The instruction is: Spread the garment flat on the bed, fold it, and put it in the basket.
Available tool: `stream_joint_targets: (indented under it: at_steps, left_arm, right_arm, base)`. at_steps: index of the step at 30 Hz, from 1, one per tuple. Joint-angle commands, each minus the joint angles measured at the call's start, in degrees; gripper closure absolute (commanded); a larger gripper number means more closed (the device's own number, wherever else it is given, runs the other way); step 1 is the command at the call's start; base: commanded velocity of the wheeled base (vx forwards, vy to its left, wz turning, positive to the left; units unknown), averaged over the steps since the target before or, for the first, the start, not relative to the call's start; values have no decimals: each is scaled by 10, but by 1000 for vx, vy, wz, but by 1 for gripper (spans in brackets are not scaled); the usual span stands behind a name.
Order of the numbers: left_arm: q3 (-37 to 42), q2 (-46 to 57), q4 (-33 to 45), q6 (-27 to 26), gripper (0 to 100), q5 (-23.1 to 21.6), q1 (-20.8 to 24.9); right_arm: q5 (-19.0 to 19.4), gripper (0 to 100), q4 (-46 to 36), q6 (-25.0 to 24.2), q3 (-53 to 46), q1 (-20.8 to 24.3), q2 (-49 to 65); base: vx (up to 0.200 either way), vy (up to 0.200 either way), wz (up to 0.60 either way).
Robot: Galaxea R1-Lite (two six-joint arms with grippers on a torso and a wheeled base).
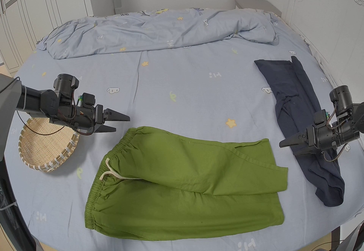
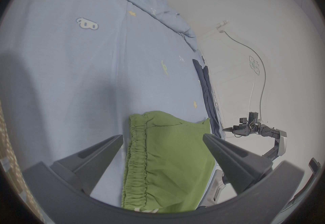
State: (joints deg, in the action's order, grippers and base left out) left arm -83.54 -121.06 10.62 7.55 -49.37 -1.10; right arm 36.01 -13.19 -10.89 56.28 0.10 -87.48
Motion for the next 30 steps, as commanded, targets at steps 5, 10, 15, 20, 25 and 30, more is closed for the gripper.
stream_joint_targets:
  at_steps: [5,10,15,20,25,30]
  left_arm:
    - [-13,-44,-20,-1,0,1,22]
    - [-18,-60,-30,-1,0,1,22]
    - [-22,-73,-31,-1,0,2,28]
    - [-25,-76,-31,-1,0,2,23]
    - [-25,-81,-31,-1,0,2,24]
    - [-26,-85,-31,-1,100,2,24]
  right_arm:
    - [0,0,0,0,-1,1,-8]
    - [0,0,0,0,-3,3,-7]
    - [0,0,0,0,-4,6,-8]
    - [0,0,0,-1,-4,6,-8]
    - [0,0,0,-1,-4,6,-7]
    - [0,0,0,-1,-4,7,-7]
  base:
    - [0,0,0]
    - [0,0,0]
    - [0,0,0]
    - [0,0,0]
    - [0,0,0]
    - [0,0,0]
